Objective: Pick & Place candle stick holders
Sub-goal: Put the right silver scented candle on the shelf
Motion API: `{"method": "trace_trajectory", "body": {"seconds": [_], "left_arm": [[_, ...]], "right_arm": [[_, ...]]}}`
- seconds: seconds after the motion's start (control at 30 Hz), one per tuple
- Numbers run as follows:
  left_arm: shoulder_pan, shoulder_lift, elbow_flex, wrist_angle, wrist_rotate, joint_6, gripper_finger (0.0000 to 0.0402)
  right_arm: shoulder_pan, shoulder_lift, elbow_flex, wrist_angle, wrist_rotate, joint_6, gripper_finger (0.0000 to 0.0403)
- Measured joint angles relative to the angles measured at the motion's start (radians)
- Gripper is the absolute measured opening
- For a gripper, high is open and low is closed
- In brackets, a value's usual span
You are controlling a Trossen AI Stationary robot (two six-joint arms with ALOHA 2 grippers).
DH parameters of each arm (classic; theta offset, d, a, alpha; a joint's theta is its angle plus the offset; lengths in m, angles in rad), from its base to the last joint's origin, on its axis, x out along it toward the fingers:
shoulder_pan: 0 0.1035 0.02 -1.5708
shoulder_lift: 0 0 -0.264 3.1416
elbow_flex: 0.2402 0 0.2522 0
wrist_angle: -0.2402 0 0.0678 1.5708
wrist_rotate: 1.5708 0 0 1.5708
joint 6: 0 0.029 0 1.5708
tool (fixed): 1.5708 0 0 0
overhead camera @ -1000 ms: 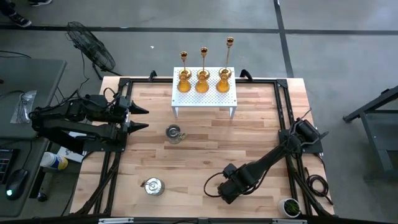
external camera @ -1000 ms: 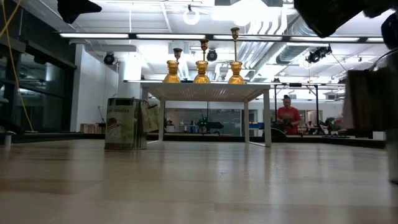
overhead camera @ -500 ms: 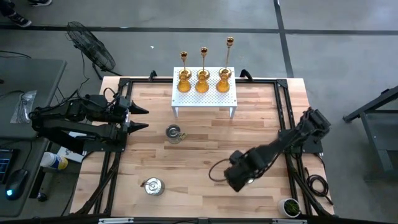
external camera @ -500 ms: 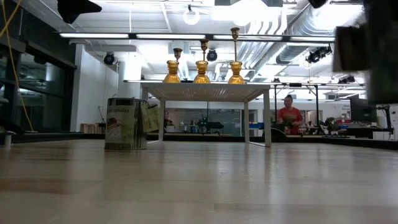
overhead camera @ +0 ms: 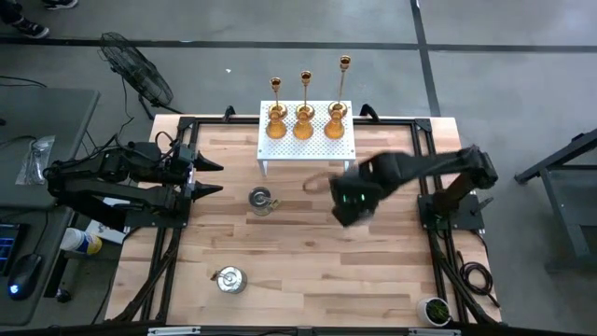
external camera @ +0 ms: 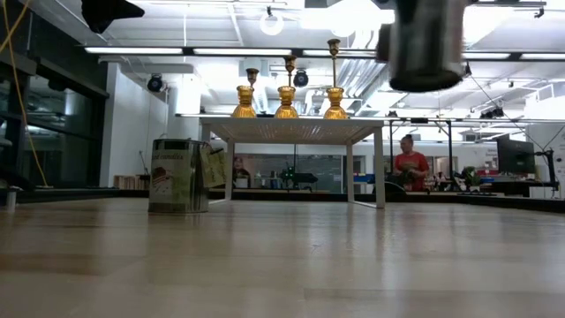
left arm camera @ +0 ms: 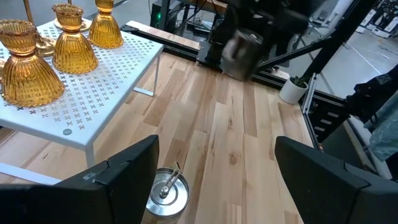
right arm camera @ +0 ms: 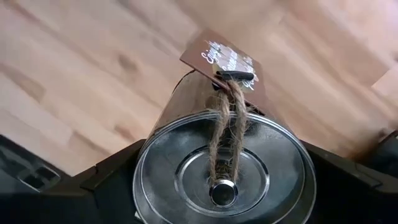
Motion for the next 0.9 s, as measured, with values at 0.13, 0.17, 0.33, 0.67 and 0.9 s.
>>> {"method": "trace_trajectory", "body": {"seconds": [0.13, 0.17, 0.33, 0.67, 0.9], "left_arm": [[0.0, 0.0, 0.0, 0.0, 0.0, 0.0, 0.0314], [0.0, 0.0, 0.0, 0.0, 0.0, 0.0, 0.0314], [0.0, 0.0, 0.0, 0.0, 0.0, 0.0, 0.0314], [0.0, 0.0, 0.0, 0.0, 0.0, 0.0, 0.0314], [0.0, 0.0, 0.0, 0.0, 0.0, 0.0, 0.0314]], "right_arm": [[-0.119, 0.006, 0.061, -0.022, 0.001, -0.064, 0.0345], [-0.148, 0.006, 0.071, -0.022, 0.0, -0.079, 0.0345], [-0.273, 0.007, 0.112, -0.022, 0.0, -0.123, 0.0345], [-0.405, 0.159, 0.341, -0.039, -0.013, -0.212, 0.0346], [-0.456, 0.274, 0.479, -0.04, -0.004, -0.253, 0.0347]]}}
